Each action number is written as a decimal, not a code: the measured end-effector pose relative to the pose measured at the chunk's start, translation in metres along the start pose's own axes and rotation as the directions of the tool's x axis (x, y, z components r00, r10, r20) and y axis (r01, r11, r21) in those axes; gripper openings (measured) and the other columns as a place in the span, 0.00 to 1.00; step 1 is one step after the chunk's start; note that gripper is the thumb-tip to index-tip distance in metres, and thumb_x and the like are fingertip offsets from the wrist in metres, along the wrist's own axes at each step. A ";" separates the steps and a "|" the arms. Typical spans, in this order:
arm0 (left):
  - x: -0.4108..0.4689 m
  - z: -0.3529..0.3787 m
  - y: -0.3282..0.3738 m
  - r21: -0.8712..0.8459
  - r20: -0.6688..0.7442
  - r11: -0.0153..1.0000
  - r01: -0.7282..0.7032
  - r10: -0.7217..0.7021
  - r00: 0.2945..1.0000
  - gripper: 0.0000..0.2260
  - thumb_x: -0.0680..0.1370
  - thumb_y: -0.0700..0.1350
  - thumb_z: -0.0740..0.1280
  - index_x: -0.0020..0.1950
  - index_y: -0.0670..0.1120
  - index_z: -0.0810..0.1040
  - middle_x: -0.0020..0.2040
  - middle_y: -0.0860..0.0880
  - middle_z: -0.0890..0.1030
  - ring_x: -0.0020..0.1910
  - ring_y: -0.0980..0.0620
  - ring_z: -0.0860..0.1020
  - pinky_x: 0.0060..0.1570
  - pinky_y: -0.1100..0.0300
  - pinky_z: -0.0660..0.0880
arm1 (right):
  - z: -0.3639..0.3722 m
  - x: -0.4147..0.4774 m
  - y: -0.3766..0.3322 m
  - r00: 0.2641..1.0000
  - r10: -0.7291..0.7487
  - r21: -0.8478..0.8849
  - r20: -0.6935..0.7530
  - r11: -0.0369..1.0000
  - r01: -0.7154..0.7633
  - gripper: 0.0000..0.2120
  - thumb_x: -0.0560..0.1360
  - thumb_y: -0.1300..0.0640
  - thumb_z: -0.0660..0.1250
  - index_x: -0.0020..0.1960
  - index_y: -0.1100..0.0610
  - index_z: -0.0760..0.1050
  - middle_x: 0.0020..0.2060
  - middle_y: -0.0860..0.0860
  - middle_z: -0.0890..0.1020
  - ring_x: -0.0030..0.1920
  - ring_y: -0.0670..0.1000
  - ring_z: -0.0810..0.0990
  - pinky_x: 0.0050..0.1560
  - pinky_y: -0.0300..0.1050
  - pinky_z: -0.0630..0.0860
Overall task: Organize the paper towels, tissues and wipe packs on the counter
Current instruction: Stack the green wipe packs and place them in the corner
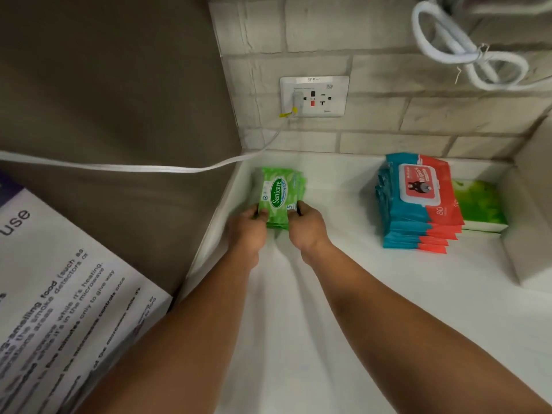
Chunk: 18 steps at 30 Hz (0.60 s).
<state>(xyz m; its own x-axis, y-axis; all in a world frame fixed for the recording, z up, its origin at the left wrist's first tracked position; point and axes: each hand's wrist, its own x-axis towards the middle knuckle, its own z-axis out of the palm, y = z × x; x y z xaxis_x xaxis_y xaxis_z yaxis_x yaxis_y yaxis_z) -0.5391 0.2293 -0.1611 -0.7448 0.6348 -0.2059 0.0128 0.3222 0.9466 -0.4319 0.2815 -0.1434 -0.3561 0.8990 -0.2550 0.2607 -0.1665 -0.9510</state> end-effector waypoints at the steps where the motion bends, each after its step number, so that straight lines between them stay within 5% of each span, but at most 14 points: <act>1: 0.002 0.001 0.000 0.006 -0.005 1.000 0.001 -0.001 1.000 0.11 0.82 0.48 0.67 0.62 0.50 0.84 0.51 0.52 0.87 0.51 0.51 0.84 0.56 0.54 0.80 | 0.000 0.002 -0.001 1.000 -0.002 0.005 0.000 1.000 0.002 0.14 0.82 0.60 0.57 0.60 0.57 0.79 0.52 0.51 0.84 0.45 0.49 0.80 0.40 0.37 0.73; 9: 0.011 0.009 0.003 -0.021 0.034 1.000 -0.011 0.012 0.999 0.12 0.85 0.44 0.63 0.65 0.48 0.82 0.49 0.55 0.85 0.52 0.53 0.82 0.53 0.60 0.76 | 0.003 0.012 -0.002 1.000 -0.013 -0.014 0.025 1.000 0.013 0.16 0.82 0.60 0.54 0.64 0.55 0.76 0.56 0.53 0.83 0.55 0.54 0.81 0.59 0.50 0.78; 14: 0.012 0.009 0.011 0.011 0.042 1.000 0.006 -0.006 0.999 0.12 0.85 0.45 0.63 0.66 0.50 0.82 0.50 0.54 0.85 0.51 0.52 0.82 0.51 0.60 0.75 | 0.002 0.013 -0.009 0.999 0.003 -0.104 0.047 0.995 0.002 0.16 0.83 0.59 0.53 0.66 0.56 0.75 0.59 0.54 0.82 0.57 0.56 0.81 0.62 0.54 0.77; 18: 0.009 -0.001 0.018 0.224 0.073 0.973 -0.060 0.045 0.996 0.11 0.84 0.53 0.61 0.61 0.53 0.82 0.52 0.51 0.85 0.50 0.49 0.82 0.47 0.57 0.78 | -0.004 0.011 -0.013 0.998 0.006 -0.174 0.059 0.985 0.004 0.13 0.83 0.58 0.55 0.62 0.59 0.75 0.56 0.56 0.82 0.55 0.58 0.80 0.58 0.51 0.77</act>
<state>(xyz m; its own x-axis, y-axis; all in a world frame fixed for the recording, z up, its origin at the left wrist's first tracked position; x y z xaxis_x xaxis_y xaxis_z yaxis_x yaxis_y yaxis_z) -0.5468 0.2401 -0.1460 -0.6926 0.6982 -0.1812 0.2064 0.4325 0.8777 -0.4357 0.2950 -0.1335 -0.4071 0.8724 -0.2705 0.4109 -0.0896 -0.9073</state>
